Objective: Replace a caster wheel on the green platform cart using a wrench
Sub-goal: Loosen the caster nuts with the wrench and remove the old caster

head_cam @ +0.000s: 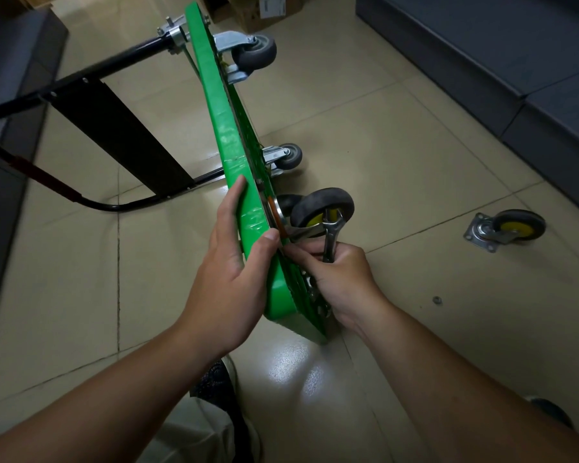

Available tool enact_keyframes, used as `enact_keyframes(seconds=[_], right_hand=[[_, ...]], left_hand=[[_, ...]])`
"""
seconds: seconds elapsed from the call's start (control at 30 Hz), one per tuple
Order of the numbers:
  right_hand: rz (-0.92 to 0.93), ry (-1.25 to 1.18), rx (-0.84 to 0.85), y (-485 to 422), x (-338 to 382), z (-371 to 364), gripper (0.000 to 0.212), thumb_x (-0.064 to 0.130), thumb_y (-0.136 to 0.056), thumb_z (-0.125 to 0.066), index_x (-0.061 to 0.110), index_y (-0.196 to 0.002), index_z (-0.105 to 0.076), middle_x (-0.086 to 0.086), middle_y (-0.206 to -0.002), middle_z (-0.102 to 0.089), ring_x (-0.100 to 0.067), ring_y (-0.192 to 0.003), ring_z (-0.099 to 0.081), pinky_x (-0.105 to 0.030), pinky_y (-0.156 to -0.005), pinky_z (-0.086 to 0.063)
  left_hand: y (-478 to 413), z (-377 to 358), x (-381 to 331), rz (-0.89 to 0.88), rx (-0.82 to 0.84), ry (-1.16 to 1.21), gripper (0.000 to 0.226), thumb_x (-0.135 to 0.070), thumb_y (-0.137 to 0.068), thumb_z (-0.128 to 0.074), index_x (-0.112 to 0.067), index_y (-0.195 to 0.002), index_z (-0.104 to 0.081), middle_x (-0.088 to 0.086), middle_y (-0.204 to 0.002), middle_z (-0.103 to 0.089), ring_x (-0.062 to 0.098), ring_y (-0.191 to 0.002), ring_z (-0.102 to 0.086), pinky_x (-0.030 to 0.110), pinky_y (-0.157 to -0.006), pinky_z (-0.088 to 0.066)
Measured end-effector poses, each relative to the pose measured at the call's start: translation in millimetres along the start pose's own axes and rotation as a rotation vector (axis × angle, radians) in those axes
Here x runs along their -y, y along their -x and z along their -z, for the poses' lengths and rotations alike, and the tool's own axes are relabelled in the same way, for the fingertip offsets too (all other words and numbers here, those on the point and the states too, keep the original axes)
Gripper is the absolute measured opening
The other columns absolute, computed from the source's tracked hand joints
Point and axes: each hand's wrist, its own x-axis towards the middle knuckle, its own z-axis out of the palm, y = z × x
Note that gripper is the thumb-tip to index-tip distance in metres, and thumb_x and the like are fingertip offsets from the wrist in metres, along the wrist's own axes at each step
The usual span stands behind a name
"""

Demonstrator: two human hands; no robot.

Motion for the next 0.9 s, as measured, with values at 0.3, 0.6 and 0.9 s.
enact_keyframes(seconds=[0.3,0.6,0.9], right_hand=[[-0.052,-0.088,-0.045,0.8,0.4,-3.2,0.029,0.026,-0.076,-0.089,0.006,-0.095,-0.08,-0.013,-0.091,-0.079,-0.029,-0.09,-0.078,-0.05,-0.089,-0.061],[-0.033,0.027,0.015,-2.5,7.9,-0.2,0.023,0.024,-0.081,-0.086,0.006,-0.093,-0.081,-0.01,-0.09,-0.08,-0.024,-0.088,-0.078,-0.048,-0.09,-0.061],[-0.01,-0.076,0.077,-0.9,-0.4,2.3,0.024,0.023,-0.082,-0.085,0.006,-0.099,-0.08,-0.013,-0.097,-0.079,-0.027,-0.097,-0.077,-0.047,-0.095,-0.059]], left_hand=[[0.2,0.0,1.3,0.0,-0.001,-0.004,0.078,-0.064,-0.086,-0.045,-0.053,-0.158,-0.019,-0.013,-0.158,-0.04,0.01,-0.142,-0.046,0.049,-0.116,-0.042],[0.2,0.2,1.7,0.009,0.0,0.009,0.078,-0.065,-0.085,-0.046,-0.054,-0.158,-0.019,-0.011,-0.158,-0.041,0.017,-0.141,-0.048,0.053,-0.113,-0.044],[0.1,-0.8,0.2,0.009,0.007,0.027,0.081,-0.064,-0.084,-0.047,-0.051,-0.159,-0.02,-0.01,-0.16,-0.04,0.016,-0.143,-0.047,0.053,-0.115,-0.043]])
